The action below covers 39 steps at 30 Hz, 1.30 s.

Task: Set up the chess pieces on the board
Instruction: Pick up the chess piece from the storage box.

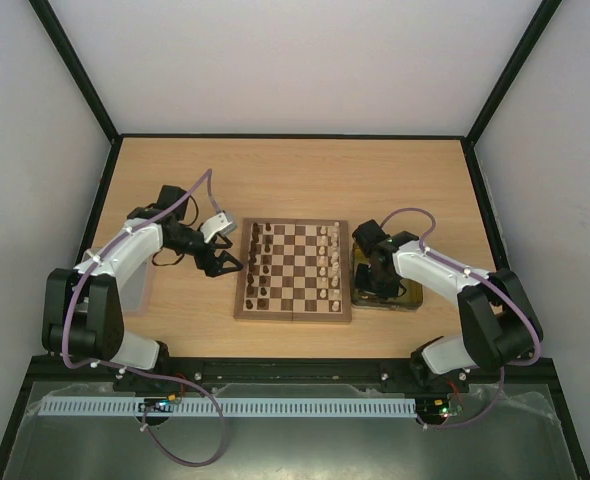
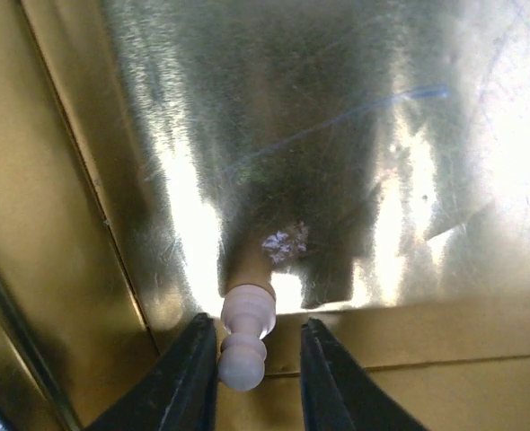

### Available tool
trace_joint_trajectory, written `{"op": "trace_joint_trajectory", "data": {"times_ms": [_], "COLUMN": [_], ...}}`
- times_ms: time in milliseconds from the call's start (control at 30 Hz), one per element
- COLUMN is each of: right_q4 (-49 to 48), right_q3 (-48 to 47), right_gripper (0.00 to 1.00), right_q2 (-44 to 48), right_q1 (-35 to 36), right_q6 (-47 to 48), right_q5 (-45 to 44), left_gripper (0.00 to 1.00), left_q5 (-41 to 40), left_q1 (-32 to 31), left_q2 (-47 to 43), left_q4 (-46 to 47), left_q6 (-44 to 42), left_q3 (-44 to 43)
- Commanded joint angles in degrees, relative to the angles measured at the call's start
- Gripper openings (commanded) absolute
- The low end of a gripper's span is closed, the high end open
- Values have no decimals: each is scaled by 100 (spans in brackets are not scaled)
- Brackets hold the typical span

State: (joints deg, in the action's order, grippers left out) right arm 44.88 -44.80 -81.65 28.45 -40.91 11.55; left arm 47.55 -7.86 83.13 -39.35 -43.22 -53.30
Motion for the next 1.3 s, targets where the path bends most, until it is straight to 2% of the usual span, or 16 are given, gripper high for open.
{"op": "trace_joint_trajectory", "data": {"times_ms": [0,133,233,867,1267], "right_q4": [-134,-223,-181,558,1143], "right_q3": [76,53,-16,-817,-1591], "right_gripper": [20,7,4,3,2], "right_q2": [-37,-161,-164,33,307], "right_q1": [-32,-32,-32,-67,116], "right_q6": [74,83,82,178,94], "right_q5": [15,-19,-74,-763,-830], "left_gripper": [93,93,93,93,93], "left_q5": [61,53,39,44,19], "left_q1": [-38,-38,-40,-40,-84], "left_q2": [50,43,46,150,152], "left_q4": [-58,-47,-52,-17,-11], "left_q6": [-38,-37,-42,-53,-30], "left_q3": [-111,-102,-93,-111,-137]}}
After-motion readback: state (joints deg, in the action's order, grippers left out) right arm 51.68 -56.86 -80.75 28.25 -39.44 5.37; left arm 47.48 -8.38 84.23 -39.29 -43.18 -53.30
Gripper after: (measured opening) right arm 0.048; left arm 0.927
